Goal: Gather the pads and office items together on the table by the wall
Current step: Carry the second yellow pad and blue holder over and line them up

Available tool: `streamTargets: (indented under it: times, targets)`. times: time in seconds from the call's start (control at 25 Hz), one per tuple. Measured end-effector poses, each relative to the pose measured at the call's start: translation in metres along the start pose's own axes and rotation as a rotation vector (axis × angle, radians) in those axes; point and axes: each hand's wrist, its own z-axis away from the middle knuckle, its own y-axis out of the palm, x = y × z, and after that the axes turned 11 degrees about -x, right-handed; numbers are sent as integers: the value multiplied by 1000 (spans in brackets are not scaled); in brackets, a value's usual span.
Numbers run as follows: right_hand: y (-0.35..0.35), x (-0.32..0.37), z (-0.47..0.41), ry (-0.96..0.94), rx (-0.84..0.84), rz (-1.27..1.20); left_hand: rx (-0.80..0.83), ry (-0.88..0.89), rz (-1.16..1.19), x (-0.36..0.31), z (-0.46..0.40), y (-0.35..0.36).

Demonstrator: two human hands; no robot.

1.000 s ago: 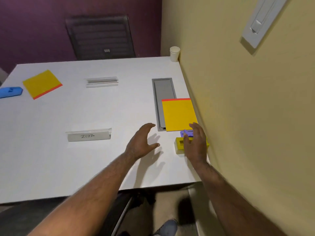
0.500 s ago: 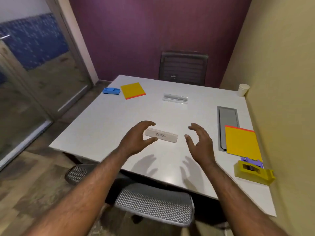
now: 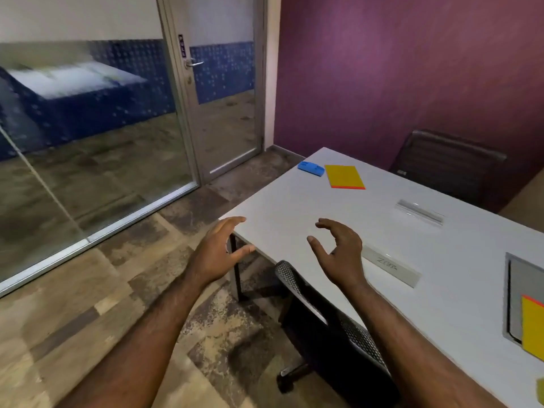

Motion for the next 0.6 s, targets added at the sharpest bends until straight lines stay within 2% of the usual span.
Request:
streamTargets:
  times: [0.36,0.6]
  targets:
    - [146,77,-17,-202,319,-92,-183,-171,-194,101,30,-79]
    - [253,78,-54,-225,418,-44,-182,-230,-313,167,-21,-83]
